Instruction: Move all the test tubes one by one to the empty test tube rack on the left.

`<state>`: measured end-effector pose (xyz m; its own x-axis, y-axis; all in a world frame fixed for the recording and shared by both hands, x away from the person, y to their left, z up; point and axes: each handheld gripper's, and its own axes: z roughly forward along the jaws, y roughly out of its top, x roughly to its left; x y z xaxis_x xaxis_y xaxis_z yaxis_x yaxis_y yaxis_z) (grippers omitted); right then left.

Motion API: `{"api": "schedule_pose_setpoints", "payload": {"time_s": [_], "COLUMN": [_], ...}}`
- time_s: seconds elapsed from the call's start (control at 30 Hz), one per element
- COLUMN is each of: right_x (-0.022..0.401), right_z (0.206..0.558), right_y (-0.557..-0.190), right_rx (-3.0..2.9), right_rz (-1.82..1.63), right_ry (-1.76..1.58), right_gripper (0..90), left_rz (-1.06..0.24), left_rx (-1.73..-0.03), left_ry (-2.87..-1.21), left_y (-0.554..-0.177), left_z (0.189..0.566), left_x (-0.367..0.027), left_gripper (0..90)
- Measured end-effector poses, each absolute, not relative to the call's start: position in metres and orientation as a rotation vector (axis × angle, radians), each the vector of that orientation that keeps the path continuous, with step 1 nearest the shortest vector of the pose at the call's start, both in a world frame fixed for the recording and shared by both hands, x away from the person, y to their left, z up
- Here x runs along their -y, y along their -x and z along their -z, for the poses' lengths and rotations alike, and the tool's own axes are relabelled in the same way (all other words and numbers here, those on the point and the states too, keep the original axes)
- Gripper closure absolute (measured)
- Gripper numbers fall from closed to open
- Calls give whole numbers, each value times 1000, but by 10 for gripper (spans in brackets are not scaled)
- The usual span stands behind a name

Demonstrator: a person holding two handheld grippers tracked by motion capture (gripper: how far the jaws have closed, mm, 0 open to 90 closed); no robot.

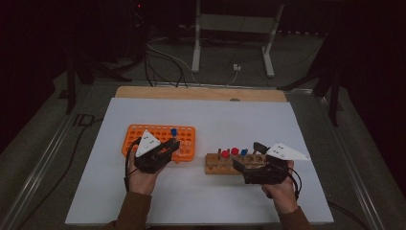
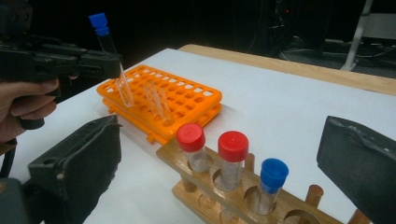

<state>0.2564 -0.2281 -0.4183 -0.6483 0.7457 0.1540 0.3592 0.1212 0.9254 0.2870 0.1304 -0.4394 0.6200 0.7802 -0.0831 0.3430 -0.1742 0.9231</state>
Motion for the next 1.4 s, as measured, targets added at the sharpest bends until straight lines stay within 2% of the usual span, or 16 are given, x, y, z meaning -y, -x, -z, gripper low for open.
{"api": "schedule_pose_setpoints", "payload": {"time_s": [0.5, 1.03, 1.4], "right_x": [227, 228, 231], "right_z": [419, 420, 420], "right_y": [-257, -257, -258], "right_rx": [-2060, -2060, -2054], "right_rz": [-1527, -1512, -1512], "right_ry": [-1073, -1071, -1079], "right_gripper": [0, 0, 0], "left_rz": [-628, -573, -568], "left_rx": [-987, -1043, -1048], "left_ry": [-1768, -1881, -1946], "left_y": [-300, -309, -309], "left_z": [465, 491, 495], "left_x": [-128, -124, -121], "left_gripper": [773, 773, 776]}}
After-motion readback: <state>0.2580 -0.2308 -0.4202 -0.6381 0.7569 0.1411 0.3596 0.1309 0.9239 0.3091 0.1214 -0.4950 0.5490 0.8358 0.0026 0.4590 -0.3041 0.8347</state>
